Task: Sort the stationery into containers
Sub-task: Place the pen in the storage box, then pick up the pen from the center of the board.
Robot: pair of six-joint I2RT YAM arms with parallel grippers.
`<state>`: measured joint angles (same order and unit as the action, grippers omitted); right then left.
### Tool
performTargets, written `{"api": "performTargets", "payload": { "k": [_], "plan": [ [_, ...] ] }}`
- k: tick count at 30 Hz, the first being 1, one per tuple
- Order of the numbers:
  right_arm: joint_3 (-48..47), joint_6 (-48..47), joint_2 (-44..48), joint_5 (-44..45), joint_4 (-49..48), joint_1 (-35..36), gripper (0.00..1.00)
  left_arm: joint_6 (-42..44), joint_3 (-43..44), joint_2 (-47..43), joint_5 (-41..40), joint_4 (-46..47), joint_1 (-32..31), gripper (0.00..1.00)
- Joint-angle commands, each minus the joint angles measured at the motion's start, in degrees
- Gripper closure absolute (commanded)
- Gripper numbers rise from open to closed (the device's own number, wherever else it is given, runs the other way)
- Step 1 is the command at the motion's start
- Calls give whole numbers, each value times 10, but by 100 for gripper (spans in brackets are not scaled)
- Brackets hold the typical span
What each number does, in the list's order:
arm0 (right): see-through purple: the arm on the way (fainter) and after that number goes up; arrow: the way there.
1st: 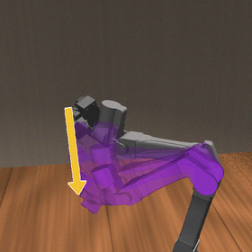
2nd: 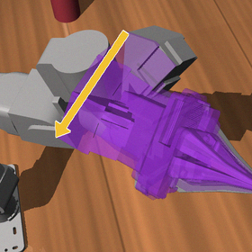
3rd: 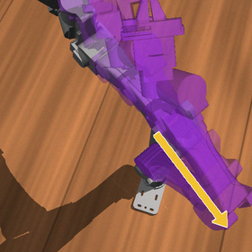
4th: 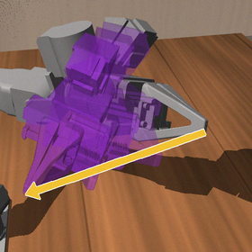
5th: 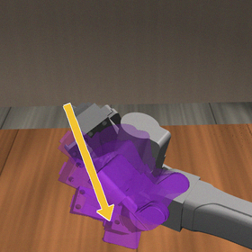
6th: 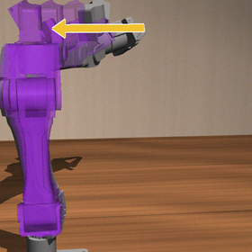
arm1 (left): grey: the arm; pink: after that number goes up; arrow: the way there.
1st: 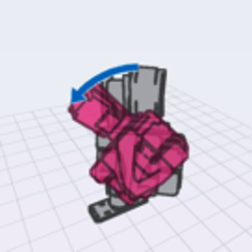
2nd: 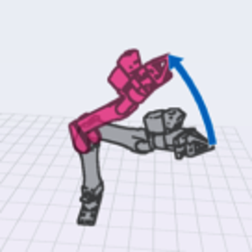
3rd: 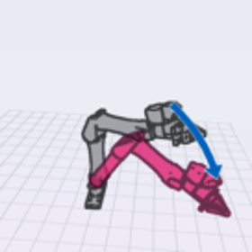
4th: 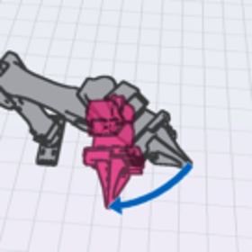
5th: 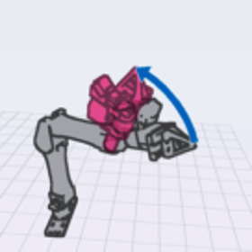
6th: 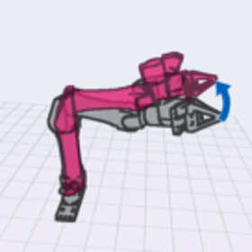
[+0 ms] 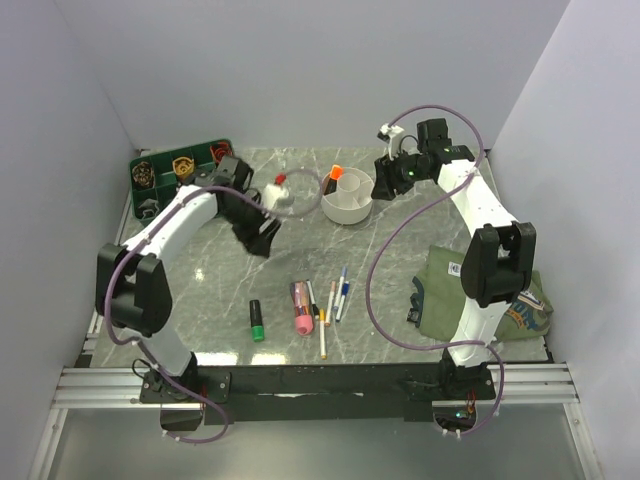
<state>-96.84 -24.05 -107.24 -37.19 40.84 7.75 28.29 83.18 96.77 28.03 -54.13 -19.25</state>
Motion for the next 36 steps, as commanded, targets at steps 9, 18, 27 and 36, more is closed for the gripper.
{"api": "performTargets", "payload": {
  "k": [9,18,27,36],
  "plan": [
    [62,-56,100,18,14,4,41,858,-287,-223,56,-72,18,27],
    [127,-70,156,46,21,10,40,1054,-336,-205,99,-99,17,26],
    [140,-72,162,42,21,10,40,1189,-307,-103,91,-135,4,28],
    [127,-70,149,46,21,10,40,1191,-306,-58,109,-99,-18,31]
  ]
}}
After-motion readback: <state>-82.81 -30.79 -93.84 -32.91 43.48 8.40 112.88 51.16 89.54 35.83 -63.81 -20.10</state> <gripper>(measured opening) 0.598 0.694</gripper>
